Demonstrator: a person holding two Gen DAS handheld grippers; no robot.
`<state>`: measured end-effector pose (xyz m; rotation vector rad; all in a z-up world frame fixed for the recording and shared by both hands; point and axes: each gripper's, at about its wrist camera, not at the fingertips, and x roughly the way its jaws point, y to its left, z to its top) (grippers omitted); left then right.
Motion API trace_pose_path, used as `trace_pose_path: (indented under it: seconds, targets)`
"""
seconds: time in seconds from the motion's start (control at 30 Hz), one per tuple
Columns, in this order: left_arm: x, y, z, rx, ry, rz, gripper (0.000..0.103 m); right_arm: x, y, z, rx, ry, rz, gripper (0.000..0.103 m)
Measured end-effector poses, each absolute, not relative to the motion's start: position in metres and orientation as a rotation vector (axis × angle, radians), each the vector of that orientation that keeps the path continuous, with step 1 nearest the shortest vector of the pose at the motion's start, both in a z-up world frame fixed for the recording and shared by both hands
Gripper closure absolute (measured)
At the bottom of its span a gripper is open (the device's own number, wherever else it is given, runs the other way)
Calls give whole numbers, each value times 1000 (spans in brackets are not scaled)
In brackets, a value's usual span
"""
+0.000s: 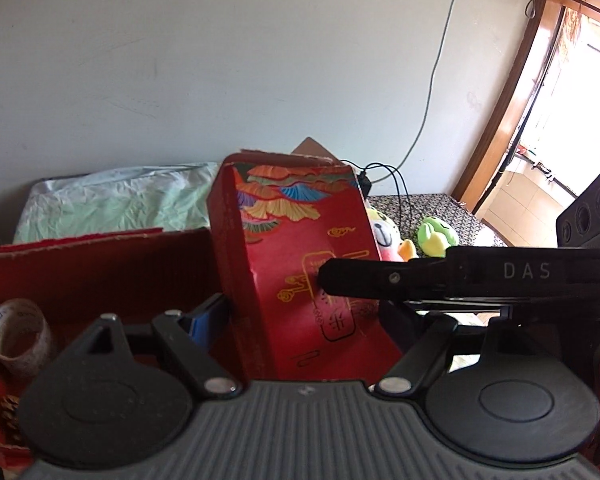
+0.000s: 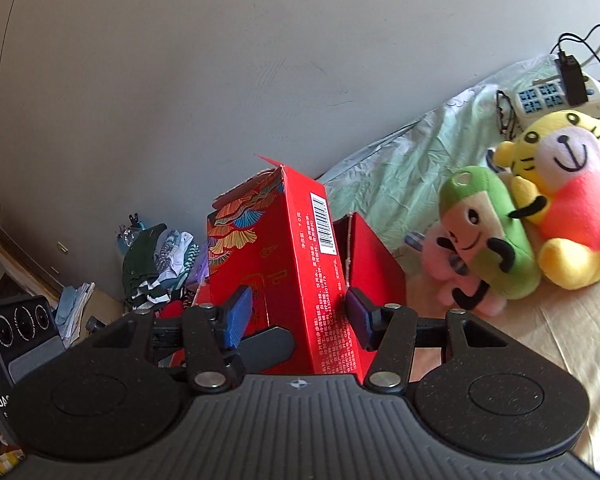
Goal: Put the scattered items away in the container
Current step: 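Lift the red gift box with the right tool over the red box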
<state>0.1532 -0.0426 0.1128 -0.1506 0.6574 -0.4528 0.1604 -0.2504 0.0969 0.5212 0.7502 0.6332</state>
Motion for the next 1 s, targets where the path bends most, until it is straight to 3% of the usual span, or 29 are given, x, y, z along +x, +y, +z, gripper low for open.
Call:
trace_pose_path:
  seconds: [0.5,1.0]
  targets:
    - [205,34,54,-218,875,-396,22,211,-155,60,382,984,606,49]
    - [244,37,8,-270,1122,-421,22,242,-91,48,-53,1226,468,50]
